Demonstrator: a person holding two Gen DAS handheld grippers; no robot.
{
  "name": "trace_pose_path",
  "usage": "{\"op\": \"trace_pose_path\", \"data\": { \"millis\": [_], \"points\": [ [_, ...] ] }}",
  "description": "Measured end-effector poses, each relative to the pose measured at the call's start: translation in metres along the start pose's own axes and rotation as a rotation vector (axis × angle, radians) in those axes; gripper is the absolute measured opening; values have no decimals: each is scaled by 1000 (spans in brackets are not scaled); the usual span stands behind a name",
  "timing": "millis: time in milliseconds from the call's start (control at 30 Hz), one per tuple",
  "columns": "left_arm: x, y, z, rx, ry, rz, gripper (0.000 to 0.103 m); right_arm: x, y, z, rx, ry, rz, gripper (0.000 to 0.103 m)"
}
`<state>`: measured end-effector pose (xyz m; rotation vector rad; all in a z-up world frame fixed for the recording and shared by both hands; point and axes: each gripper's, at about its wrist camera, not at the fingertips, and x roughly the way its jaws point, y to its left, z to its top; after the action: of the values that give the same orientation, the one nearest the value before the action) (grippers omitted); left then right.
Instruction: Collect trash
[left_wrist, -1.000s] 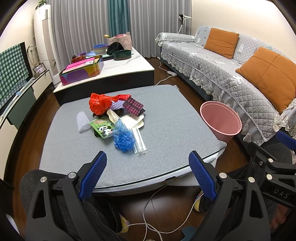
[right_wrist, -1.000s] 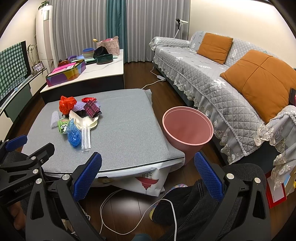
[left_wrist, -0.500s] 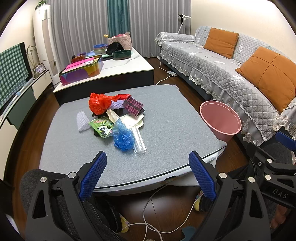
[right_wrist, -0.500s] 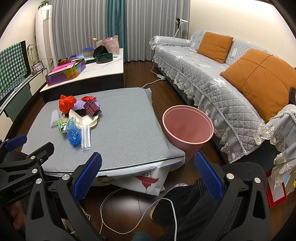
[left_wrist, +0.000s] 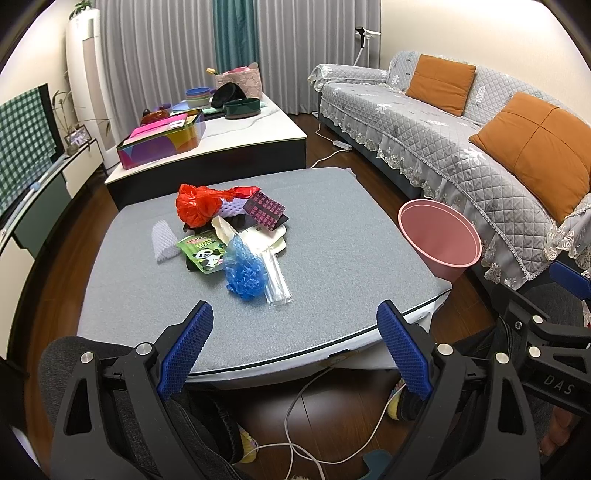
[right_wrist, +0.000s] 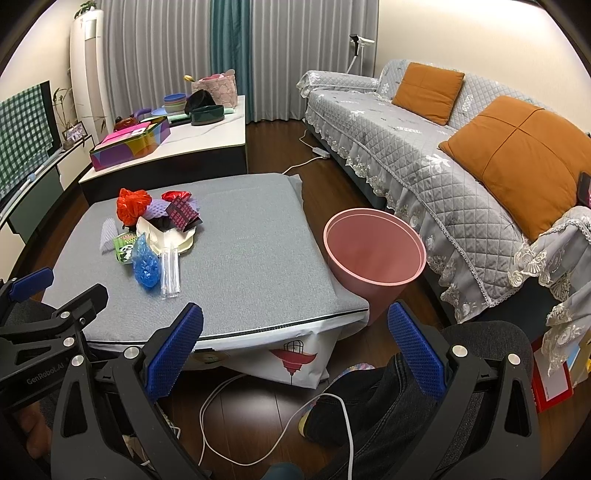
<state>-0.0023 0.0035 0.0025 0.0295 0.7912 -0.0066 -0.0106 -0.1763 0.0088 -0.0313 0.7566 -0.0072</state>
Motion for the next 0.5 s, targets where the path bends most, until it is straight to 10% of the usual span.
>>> {"op": "trace_pose_path", "data": {
  "millis": [500],
  "points": [
    [-2,-3,0,1,1,-2,87,0,1,0,0,1,0,98]
  ]
}}
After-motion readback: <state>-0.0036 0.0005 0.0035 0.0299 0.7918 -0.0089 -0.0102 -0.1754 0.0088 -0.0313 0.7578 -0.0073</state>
